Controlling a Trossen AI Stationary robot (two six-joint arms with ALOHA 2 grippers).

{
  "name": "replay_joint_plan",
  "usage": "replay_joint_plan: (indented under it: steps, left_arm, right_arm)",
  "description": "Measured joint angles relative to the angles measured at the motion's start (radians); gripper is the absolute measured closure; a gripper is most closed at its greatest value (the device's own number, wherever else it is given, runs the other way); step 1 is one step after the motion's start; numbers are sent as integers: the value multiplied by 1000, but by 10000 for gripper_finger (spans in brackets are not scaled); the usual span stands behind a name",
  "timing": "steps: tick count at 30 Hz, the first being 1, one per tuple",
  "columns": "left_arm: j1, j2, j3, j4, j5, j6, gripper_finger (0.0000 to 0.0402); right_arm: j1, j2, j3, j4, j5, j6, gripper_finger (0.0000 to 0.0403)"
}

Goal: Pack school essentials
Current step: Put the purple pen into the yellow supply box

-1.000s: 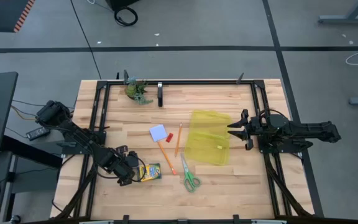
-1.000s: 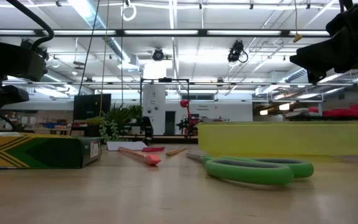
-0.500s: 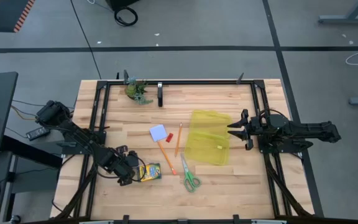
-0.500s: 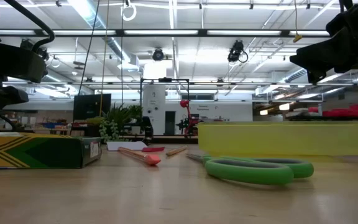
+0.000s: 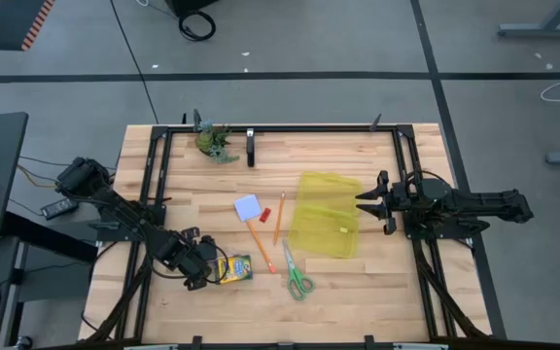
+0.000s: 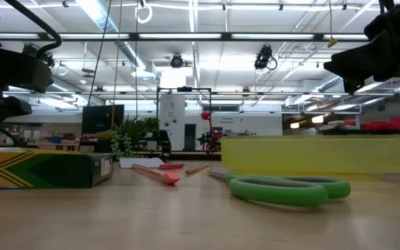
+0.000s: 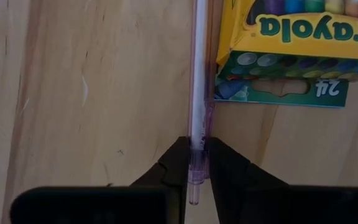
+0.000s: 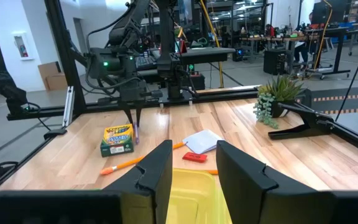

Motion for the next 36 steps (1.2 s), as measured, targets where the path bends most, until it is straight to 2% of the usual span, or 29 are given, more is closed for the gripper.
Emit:
replay_joint_plan:
  steps: [36]
  left_arm:
    - [0,0,-1,-1,3,34,348]
  right_arm:
    - [0,0,0,0,0,0,272]
